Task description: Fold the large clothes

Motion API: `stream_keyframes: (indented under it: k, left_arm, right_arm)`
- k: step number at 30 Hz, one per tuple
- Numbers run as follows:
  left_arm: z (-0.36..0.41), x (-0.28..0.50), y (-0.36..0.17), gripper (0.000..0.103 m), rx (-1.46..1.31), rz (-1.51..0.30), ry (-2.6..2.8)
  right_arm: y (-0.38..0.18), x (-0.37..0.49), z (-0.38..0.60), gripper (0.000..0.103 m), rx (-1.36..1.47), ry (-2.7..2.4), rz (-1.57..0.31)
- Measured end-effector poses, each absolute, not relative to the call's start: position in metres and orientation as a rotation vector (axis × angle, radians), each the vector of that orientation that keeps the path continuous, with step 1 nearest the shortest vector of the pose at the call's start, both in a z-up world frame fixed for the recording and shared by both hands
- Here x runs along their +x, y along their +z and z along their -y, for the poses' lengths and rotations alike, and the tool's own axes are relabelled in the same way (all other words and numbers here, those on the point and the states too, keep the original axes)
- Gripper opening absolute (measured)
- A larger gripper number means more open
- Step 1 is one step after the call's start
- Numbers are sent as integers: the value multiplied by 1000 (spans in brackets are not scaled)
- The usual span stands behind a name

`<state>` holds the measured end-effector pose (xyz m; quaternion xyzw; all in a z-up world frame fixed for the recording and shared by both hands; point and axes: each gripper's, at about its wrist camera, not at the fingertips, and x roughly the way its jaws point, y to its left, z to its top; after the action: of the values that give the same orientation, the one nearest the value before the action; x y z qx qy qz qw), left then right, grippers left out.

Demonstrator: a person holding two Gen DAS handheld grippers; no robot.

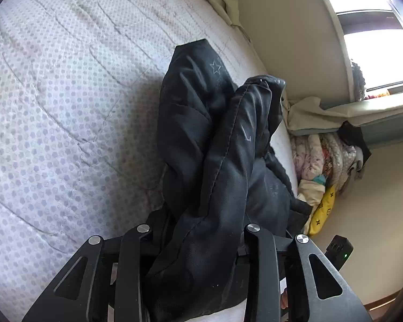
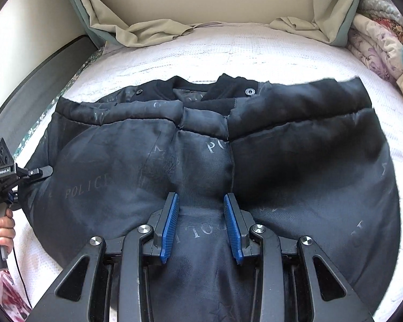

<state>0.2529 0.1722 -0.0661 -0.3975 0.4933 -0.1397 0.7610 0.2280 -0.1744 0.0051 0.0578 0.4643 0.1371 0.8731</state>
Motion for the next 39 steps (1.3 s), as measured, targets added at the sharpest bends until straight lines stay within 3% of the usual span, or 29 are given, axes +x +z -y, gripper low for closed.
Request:
stream_keyframes:
  k: [6,14,16,19,21,24,26,27,30,39]
  left_arm:
    - [-181,244,-33,27,-847,-1018,-340]
    - [-176,246,-39,29,-810,-1017,-320]
    - [-175,251,-47,34,-813,-1031,-308]
    - [-176,257,-65,52,-812,-1058,-265]
    - [-177,259,-75,70,-817,-1074,-246]
    - [-177,262,-91,77,-852,-1077,-258]
    - [-173,264,-99,71,-861,-1053,-282]
    - [-173,265,-100,59,-864,-1050,-289]
    - [-177,266,-109,38,-987,-1028,-353]
    - [-161,257,-55,31,-916,-913,-403]
  right_arm:
    - [41,216,198,32,80,225,-870]
    - [22,225,208,31,50,213,-919]
    - [19,227,207,31,47,209,-929]
    - [15,230,210,31,71,204,-946]
    - [12,229,210,31,80,203,-955]
    - [8,229,210,31,85,203,-962]
    - [7,229,211,31,93,203,-963]
    - [7,231,212,31,98,203,-964]
    - [8,232,214,31,114,202,-965]
    - [40,209,212,31,82,209,-858]
